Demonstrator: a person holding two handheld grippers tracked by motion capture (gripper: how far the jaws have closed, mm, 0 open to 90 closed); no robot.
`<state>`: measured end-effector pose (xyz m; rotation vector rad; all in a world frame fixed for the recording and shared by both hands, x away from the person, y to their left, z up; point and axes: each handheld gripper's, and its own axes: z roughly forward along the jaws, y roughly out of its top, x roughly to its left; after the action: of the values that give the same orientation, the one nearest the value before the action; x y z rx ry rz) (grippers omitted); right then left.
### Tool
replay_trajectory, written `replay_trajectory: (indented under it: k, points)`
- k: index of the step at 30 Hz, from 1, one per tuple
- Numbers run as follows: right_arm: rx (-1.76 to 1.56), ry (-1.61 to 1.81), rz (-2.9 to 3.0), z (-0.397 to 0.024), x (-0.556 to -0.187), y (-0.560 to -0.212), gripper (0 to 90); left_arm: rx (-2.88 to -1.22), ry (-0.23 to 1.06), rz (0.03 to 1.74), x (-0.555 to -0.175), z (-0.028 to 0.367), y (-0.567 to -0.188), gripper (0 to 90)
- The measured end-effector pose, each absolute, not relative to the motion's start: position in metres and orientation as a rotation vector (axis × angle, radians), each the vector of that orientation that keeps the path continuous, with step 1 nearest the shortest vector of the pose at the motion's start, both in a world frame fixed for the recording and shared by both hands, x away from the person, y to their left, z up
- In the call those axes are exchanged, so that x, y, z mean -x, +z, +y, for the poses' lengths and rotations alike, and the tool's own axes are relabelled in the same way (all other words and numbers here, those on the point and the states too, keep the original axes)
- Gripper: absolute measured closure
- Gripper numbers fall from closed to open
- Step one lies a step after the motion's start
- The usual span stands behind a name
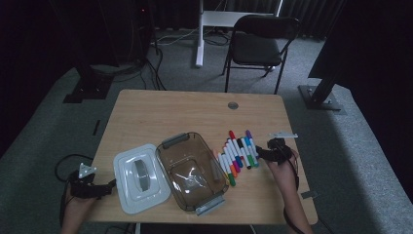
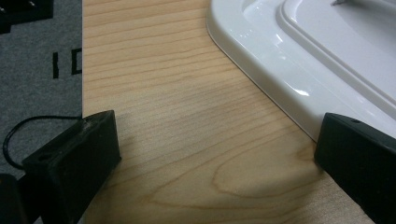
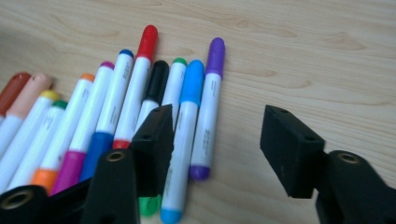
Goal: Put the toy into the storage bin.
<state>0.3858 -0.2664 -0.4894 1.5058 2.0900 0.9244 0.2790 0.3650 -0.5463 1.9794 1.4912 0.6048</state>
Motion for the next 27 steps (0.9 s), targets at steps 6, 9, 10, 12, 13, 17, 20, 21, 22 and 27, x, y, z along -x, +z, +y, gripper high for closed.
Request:
replay_trajectory:
  k: [6,9,10,12,13,17,20,21,22,27]
  points:
    - [-1.553,0.919,2.101,-0.262,-0.408,-0.496,53.5,-1.979,0.605,1.492,-0.279,0.365,-0.546,0.6]
    - [-1.58,0.908,2.093,-0.26,-0.417,-0.5,55.9,-1.979,0.605,1.492,-0.279,0.365,-0.546,0.6]
    - [-1.588,0.903,2.091,-0.259,-0.42,-0.502,55.8,-1.979,0.605,1.492,-0.279,0.365,-0.546,0.6]
    - [-1.6,0.899,2.089,-0.257,-0.425,-0.506,55.8,-1.977,0.605,1.494,-0.279,0.365,-0.546,0.6]
    - [-1.605,0.891,2.09,-0.256,-0.427,-0.508,56.0,-1.977,0.606,1.494,-0.279,0.365,-0.546,0.6]
    - [-1.608,0.851,2.104,-0.252,-0.434,-0.515,60.3,-1.977,0.606,1.494,-0.279,0.365,-0.546,0.6]
    - [-1.617,0.833,2.101,-0.252,-0.438,-0.516,62.9,-1.977,0.606,1.494,-0.279,0.365,-0.546,0.6]
    - [-1.62,0.83,2.101,-0.253,-0.439,-0.517,63.5,-1.977,0.606,1.494,-0.279,0.365,-0.546,0.6]
    - [-1.618,0.824,2.098,-0.253,-0.44,-0.517,63.5,-1.977,0.606,1.494,-0.279,0.365,-0.546,0.6]
    - [-1.632,0.803,2.117,-0.252,-0.441,-0.52,65.6,-1.977,0.606,1.494,-0.279,0.365,-0.546,0.6]
